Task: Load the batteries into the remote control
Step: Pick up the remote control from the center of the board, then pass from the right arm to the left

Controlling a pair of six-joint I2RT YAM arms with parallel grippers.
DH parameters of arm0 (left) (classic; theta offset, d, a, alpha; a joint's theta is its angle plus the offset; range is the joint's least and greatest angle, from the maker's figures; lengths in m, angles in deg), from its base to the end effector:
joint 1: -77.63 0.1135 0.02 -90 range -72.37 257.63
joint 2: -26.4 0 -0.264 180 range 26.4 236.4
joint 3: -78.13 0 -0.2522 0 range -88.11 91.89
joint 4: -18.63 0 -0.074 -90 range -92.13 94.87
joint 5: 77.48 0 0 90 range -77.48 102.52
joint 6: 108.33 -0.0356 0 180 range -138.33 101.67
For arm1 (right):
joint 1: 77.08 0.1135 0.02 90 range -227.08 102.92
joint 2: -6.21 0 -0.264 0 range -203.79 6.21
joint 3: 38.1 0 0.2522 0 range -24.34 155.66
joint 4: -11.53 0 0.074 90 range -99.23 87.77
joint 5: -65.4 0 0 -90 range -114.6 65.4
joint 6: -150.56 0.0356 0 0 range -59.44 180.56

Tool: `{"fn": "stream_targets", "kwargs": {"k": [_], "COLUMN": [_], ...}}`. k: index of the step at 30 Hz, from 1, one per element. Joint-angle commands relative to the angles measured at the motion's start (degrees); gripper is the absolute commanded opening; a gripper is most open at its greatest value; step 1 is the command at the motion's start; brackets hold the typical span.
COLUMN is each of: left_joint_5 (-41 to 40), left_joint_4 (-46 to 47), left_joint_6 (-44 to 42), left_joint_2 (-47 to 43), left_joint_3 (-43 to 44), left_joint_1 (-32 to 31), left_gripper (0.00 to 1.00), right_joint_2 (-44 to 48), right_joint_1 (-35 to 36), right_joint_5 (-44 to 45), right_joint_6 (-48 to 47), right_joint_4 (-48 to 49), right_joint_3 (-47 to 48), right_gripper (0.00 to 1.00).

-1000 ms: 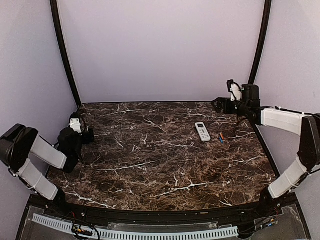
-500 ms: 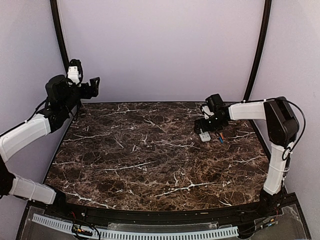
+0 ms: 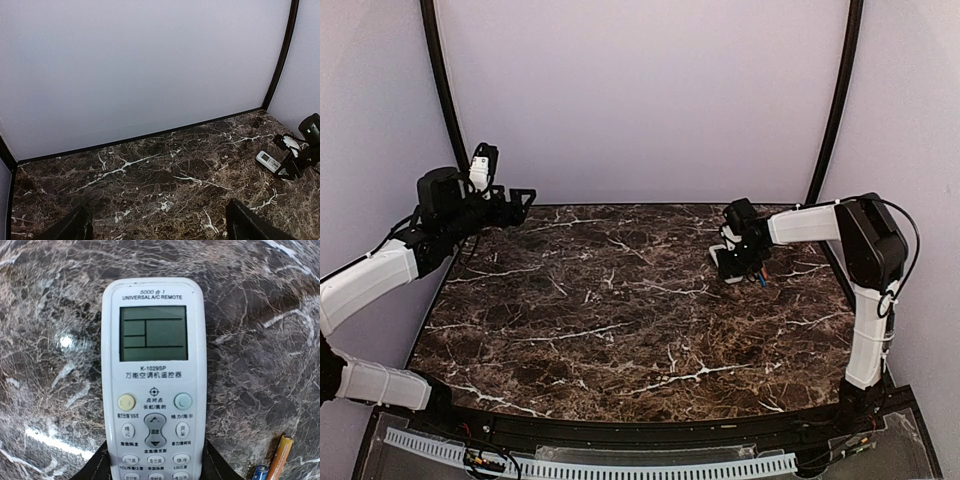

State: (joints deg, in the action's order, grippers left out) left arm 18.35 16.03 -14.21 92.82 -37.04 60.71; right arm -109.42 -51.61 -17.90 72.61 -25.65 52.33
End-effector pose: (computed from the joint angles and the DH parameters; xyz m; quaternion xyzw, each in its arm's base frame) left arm 0.2626 -0.0837 0.3405 0.1159 0.7231 -0.1608 0.6617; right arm 0.3747 0.1739 0.1472 -0.0994 0.9644 0.0229 0.2439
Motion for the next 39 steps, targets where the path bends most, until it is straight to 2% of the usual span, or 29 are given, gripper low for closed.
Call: {"fn": "stream_targets", "kwargs": {"k": [1, 6, 8, 10, 11, 12, 13, 15, 22, 26, 30, 33, 39], "left_joint_5": [4.3, 10.8, 15.5, 18.8, 19.8, 21.6, 22.5, 23.2, 15.4, 11.6, 9.3, 9.4, 8.5], "left_joint_4": [-0.4, 0.2, -0.2, -1.9, -3.7, -4.8, -6.4, -5.8, -9.1, -8.5, -2.6, -2.9, -7.4], "left_joint_6": [-1.2, -5.6, -11.4, -22.2, -31.3, -36.1, -46.0, -56.5, -76.3, -82.3, -84.8, -85.0, -84.0], "left_joint_2": [-2.5, -5.9, -7.8, -9.9, -11.3, -11.9, -13.0, -13.2, -4.3, -0.3, 1.1, 1.2, 3.4], "left_joint_3": [-2.0, -2.8, -3.5, -4.9, -5.3, -6.0, -6.5, -7.8, -2.4, -2.3, -4.3, -4.0, -1.3], "left_joint_1": [-0.2, -0.3, -0.9, -3.1, -5.5, -6.8, -9.5, -12.8, -22.0, -26.7, -28.1, -28.4, -29.6], "left_gripper": [0.91, 0.89, 0.86, 0.85, 0.85, 0.85, 0.85, 0.85, 0.82, 0.82, 0.79, 0.77, 0.62], "right_joint_2": [-0.2, 3.2, 4.7, 6.2, 7.1, 8.0, 8.9, 10.8, 14.3, 14.5, 14.4, 13.5, 10.7], "right_joint_1": [0.6, 1.7, 2.1, 2.5, 2.8, 3.3, 3.8, 5.3, 14.0, 18.7, 21.9, 24.2, 26.5], "right_joint_5": [-1.6, -8.4, -11.7, -14.9, -16.3, -17.6, -18.8, -21.2, -29.3, -32.2, -34.4, -34.9, -35.8], "right_joint_6": [-1.0, -4.5, -6.0, -6.8, -6.9, -7.0, -7.0, -6.9, -6.1, -5.8, -4.6, -4.5, -4.8], "right_joint_4": [-1.8, -4.5, -6.9, -9.7, -11.1, -12.4, -13.6, -15.7, -22.8, -25.4, -25.1, -25.0, -25.1], "right_joint_3": [1.4, 3.9, 5.7, 7.5, 8.1, 8.6, 9.1, 9.8, 13.7, 16.4, 17.4, 18.7, 22.8], "right_gripper": [0.44, 0.39, 0.37, 0.35, 0.34, 0.33, 0.32, 0.31, 0.28, 0.28, 0.28, 0.28, 0.27]}}
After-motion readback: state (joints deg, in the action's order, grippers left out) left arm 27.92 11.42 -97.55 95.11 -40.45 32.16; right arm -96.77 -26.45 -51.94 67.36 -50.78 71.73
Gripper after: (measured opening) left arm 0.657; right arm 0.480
